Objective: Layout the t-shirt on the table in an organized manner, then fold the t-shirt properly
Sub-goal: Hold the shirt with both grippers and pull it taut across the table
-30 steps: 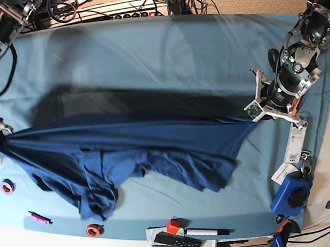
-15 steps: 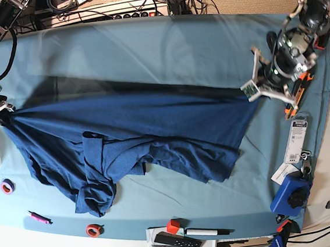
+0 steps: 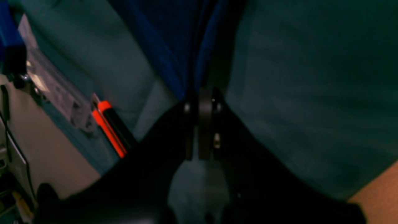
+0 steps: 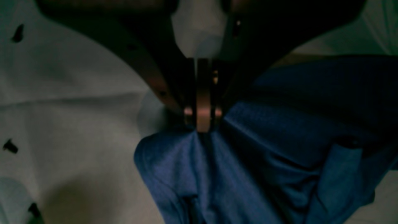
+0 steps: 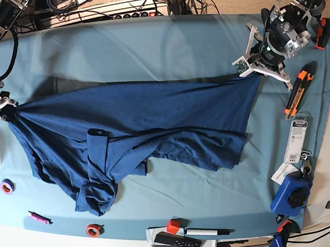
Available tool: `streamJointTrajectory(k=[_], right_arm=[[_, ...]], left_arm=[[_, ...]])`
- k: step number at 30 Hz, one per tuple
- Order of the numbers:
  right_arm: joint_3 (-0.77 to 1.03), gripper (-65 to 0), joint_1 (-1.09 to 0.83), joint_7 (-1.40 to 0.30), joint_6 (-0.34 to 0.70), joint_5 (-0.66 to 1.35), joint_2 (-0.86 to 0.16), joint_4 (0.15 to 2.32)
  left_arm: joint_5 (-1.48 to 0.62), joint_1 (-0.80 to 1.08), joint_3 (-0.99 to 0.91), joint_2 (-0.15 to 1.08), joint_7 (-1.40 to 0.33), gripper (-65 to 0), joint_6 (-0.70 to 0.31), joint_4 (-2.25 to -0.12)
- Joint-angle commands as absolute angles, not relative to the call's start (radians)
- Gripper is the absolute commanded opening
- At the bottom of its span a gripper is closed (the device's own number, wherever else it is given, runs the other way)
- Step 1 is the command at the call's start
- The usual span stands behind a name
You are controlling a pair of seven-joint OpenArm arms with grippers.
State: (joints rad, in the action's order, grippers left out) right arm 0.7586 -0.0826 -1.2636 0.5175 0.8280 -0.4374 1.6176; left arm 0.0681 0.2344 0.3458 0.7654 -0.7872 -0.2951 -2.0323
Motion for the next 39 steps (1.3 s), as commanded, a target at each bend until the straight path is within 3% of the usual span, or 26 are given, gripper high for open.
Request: streamJointTrajectory(k=[1, 10, 17, 24, 32, 39], right_arm=[[0.766, -65.0, -0.072, -1.260, 0.520, 0.855, -0.463, 1.636], [0.768, -65.0, -0.073, -1.319, 0.523, 0.887, -0.463, 1.636], [0.768, -65.0, -0.127, -1.316, 0.636, 1.030, -0.462, 1.636], [0.768, -65.0, -0.170, -1.274, 0.698, 1.052, -0.463, 1.636], [0.768, -65.0, -0.171, -1.196, 0.698, 1.048, -0.463, 1.636], [0.767, -65.0, -0.171, -0.978, 0.698, 0.928, -0.462, 1.636]], left_arm=[[0.080, 0.231, 0.337, 0.782, -0.804, -65.0, -0.285, -2.056], [0.080, 0.234, 0.337, 0.782, -0.846, -65.0, -0.284, -2.077], [0.080, 0.236, 0.336, 0.782, -0.778, -65.0, -0.254, -2.077], [0.078, 0.236, 0.336, 0.782, -0.667, -65.0, -0.252, -2.077], [0.109, 0.295, 0.336, 0.781, -0.527, -65.0, -0.145, -2.077], [0.146, 0.318, 0.336, 0.776, -0.331, -65.0, -0.009, -2.039]])
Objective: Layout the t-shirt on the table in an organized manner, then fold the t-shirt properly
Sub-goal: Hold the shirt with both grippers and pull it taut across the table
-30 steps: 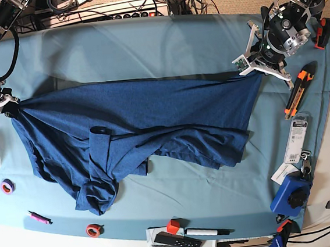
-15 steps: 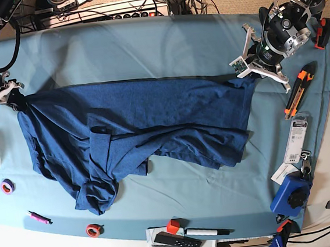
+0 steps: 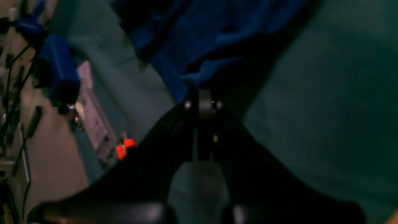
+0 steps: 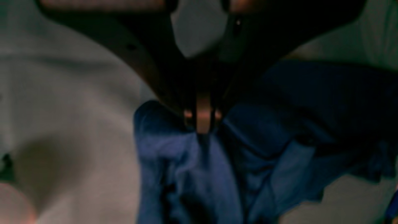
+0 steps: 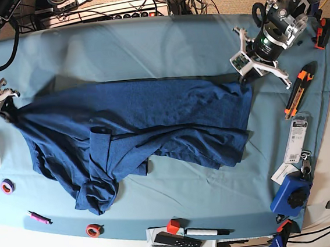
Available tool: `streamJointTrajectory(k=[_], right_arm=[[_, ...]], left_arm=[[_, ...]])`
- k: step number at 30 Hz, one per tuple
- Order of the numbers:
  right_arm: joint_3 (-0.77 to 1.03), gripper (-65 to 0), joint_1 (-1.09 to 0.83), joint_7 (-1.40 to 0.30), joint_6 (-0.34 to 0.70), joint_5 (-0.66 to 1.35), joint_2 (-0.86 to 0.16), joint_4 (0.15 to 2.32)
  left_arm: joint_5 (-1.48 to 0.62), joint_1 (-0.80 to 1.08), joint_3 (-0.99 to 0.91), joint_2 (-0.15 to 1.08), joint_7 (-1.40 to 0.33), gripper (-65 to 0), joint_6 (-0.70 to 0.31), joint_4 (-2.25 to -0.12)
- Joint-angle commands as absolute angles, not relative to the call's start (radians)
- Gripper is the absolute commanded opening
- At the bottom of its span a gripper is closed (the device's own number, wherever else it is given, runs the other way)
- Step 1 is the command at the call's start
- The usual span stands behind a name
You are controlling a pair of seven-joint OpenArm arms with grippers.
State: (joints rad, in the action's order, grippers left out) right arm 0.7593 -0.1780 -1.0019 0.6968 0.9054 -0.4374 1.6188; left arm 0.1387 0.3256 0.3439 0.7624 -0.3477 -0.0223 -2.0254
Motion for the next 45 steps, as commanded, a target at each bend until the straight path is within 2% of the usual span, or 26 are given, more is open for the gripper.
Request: streamJointTrajectory(k=[1, 7, 10, 17, 21, 26, 34, 39, 45], right_arm=[[0.767, -65.0, -0.171, -0.944, 0.698, 0.901, -0.462, 1.636], [0.765, -65.0, -0.171, -0.723, 0.698, 0.685, -0.459, 1.636], [0.765, -65.0, -0.171, -0.672, 0.698, 0.617, -0.459, 1.636], [0.715, -65.0, -0.218, -0.707, 0.698, 0.601, -0.454, 1.636], [0.693, -65.0, -0.255, -0.709, 0.698, 0.601, -0.410, 1.636], [0.694, -65.0, -0.263, -0.760, 0.698, 0.605, -0.374, 1.636], [0.694, -65.0, -0.266, -0.700, 0.698, 0.609, -0.374, 1.636], [0.693, -65.0, -0.266, -0.680, 0.698, 0.609, -0.372, 1.634], [0.693, -65.0, -0.311, -0.681, 0.698, 0.608, -0.322, 1.634]], left_arm=[[0.146, 0.316, 0.335, 0.776, -0.307, -65.0, 0.006, -2.030], [0.122, 0.316, 0.336, 0.773, -0.220, -65.0, 0.012, -1.987], [0.119, 0.316, 0.335, 0.756, -0.209, -65.0, 0.012, -1.944], [0.118, 0.325, 0.281, 0.717, -0.209, -65.0, 0.053, -1.853], [0.096, 0.351, 0.214, 0.715, -0.209, -65.0, 0.051, -1.853], [0.036, 0.409, 0.133, 0.715, -0.209, -65.0, -0.027, -1.855], [-0.030, 0.474, 0.078, 0.714, -0.125, -65.0, -0.027, -1.855], [-0.038, 0.474, 0.078, 0.667, -0.049, -65.0, -0.028, -1.848], [-0.022, 0.508, 0.075, 0.634, -0.051, -65.0, -0.043, -1.826]])
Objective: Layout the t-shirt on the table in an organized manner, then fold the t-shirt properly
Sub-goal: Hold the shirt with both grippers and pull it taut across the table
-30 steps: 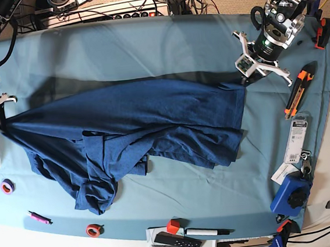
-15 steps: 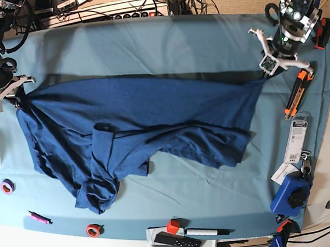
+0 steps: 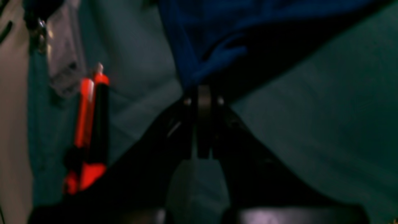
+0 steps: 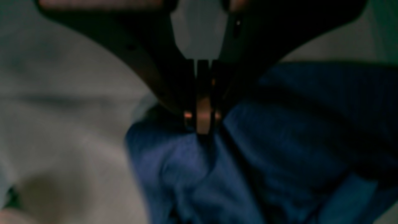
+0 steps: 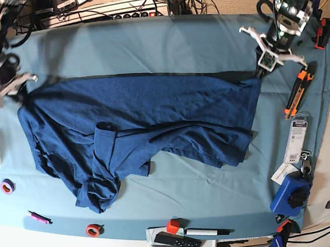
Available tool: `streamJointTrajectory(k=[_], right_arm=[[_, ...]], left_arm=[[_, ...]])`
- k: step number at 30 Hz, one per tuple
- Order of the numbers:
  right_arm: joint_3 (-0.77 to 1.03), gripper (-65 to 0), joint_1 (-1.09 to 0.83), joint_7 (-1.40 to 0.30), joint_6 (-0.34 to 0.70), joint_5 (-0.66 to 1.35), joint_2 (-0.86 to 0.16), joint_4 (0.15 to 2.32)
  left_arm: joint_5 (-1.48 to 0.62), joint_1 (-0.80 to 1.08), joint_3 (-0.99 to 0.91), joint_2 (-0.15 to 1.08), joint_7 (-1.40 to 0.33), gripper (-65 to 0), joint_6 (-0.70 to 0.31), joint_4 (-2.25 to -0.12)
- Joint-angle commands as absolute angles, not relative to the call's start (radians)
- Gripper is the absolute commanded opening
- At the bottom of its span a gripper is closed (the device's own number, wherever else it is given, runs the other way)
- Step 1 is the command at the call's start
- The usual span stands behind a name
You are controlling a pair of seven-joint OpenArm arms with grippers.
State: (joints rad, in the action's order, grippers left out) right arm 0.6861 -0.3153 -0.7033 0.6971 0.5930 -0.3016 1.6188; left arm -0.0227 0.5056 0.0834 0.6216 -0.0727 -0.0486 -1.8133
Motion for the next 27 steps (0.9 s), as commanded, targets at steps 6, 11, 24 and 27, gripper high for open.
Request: streamJointTrajectory(k=[6, 11, 24, 27], right_arm=[[0.694, -65.0, -0.332, -0.679, 0.698, 0.551, -0.313, 1.634], [0.694, -65.0, -0.332, -0.673, 0.698, 0.483, -0.351, 1.634], [0.694, -65.0, -0.332, -0.565, 0.691, 0.395, -0.382, 1.634], [0.693, -65.0, -0.332, -0.502, 0.691, 0.396, -0.376, 1.634]], left_arm=[[0.026, 0.555, 0.075, 0.635, -0.052, -65.0, -0.017, -1.826], [0.060, 0.571, 0.073, 0.635, -0.062, -65.0, 0.005, -1.827], [0.100, 0.570, 0.073, 0.646, -0.031, -65.0, 0.144, -1.826], [0.040, 0.567, 0.072, 0.639, 0.168, -65.0, 0.130, -1.816]])
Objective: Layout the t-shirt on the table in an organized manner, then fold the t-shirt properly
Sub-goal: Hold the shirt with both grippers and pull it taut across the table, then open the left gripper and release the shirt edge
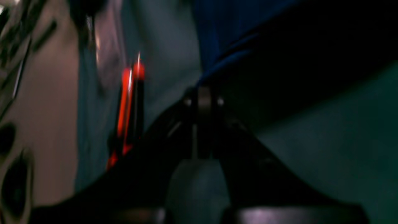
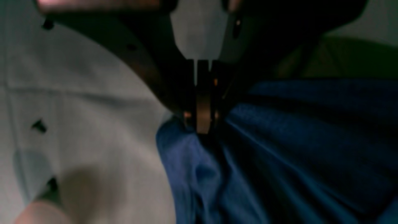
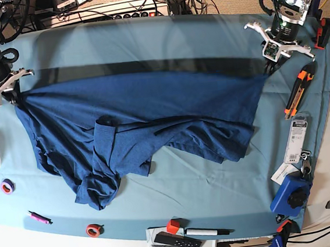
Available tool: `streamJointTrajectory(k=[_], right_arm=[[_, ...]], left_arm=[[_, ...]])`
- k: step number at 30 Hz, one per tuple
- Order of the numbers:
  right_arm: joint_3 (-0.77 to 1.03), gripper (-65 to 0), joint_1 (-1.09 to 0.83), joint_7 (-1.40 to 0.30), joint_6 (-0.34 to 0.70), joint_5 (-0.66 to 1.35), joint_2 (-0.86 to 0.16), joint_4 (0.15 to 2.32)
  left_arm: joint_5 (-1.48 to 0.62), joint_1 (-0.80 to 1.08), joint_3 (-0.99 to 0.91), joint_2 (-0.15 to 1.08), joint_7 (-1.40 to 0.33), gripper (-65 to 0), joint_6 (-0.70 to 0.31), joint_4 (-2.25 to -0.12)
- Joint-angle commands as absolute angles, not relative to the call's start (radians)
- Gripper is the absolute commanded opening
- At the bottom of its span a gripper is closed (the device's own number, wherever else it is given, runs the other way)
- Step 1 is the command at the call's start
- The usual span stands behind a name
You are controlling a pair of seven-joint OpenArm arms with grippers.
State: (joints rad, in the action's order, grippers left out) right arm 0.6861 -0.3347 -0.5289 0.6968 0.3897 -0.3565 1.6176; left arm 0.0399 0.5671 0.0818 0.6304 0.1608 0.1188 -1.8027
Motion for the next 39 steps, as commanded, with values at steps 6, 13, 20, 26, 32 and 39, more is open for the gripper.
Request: streamJointTrajectory(k=[6, 13, 20, 26, 32, 39], right_arm=[[0.693, -65.0, -0.333, -0.471, 0.698, 0.395, -0.341, 1.634], [0.693, -65.0, -0.332, -0.462, 0.698, 0.403, -0.292, 1.634], [0.693, -65.0, -0.365, -0.463, 0.698, 0.400, -0.299, 1.634], [0.693, -65.0, -0.415, -0.466, 0.698, 0.403, -0.313, 1.635], [0.695, -65.0, -0.485, -0.471, 0.698, 0.403, -0.387, 1.635], [0.697, -65.0, -0.516, -0.501, 0.698, 0.409, -0.412, 1.636]], left_arm=[[-0.070, 0.565, -0.020, 0.559, 0.585, -65.0, -0.122, -1.761], [-0.091, 0.566, -0.157, 0.530, 0.663, -65.0, -0.342, -1.660], [-0.053, 0.616, -0.183, 0.536, 0.664, -65.0, -0.384, -1.651], [-0.011, 0.648, -0.183, 0.552, 0.663, -65.0, -0.334, -1.651], [0.001, 0.676, -0.186, 0.588, 0.645, -65.0, -0.277, -1.650], [0.001, 0.684, -0.189, 0.587, 0.645, -65.0, -0.278, -1.650]])
